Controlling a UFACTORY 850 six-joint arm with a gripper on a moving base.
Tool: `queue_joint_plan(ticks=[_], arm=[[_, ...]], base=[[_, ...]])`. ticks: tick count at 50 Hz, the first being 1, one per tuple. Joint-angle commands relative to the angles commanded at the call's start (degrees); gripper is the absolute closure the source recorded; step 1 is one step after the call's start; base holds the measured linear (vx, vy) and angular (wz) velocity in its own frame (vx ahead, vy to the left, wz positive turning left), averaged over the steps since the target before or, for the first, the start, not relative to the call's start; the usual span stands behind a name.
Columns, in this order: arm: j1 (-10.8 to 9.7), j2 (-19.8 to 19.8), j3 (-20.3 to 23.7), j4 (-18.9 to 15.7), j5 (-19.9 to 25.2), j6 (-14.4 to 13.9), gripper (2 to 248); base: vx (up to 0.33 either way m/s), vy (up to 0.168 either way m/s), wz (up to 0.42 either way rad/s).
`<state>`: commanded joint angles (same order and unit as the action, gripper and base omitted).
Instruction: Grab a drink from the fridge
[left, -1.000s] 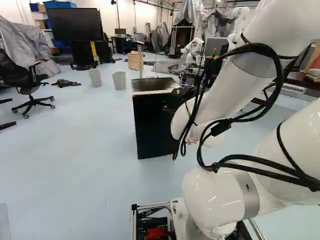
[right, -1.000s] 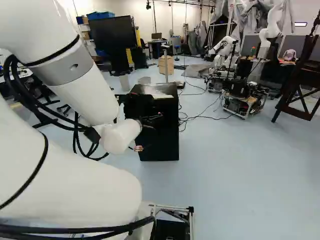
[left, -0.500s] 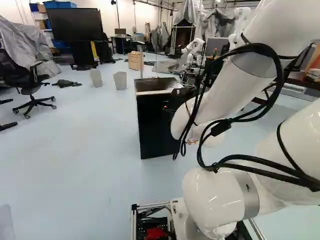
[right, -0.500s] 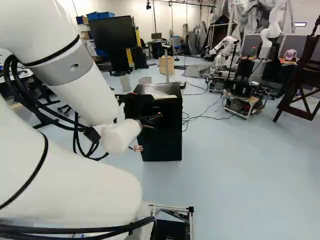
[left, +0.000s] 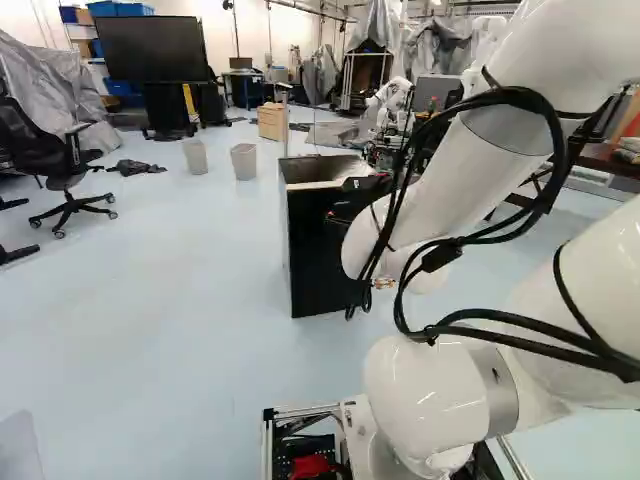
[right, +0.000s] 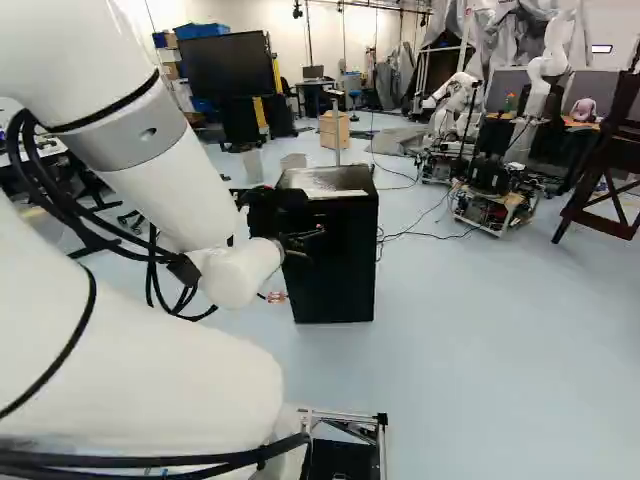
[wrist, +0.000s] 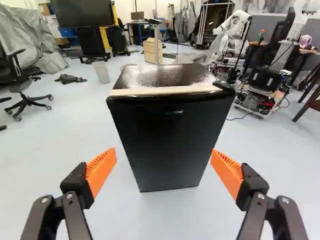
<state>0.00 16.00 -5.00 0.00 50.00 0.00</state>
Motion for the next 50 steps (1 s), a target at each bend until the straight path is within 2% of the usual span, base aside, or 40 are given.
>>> queue_joint_plan(ticks=[50], arm=[[0.0,0.0,0.0,0.0,0.0,0.0,3]], base=[[0.025,0.119,-0.018]])
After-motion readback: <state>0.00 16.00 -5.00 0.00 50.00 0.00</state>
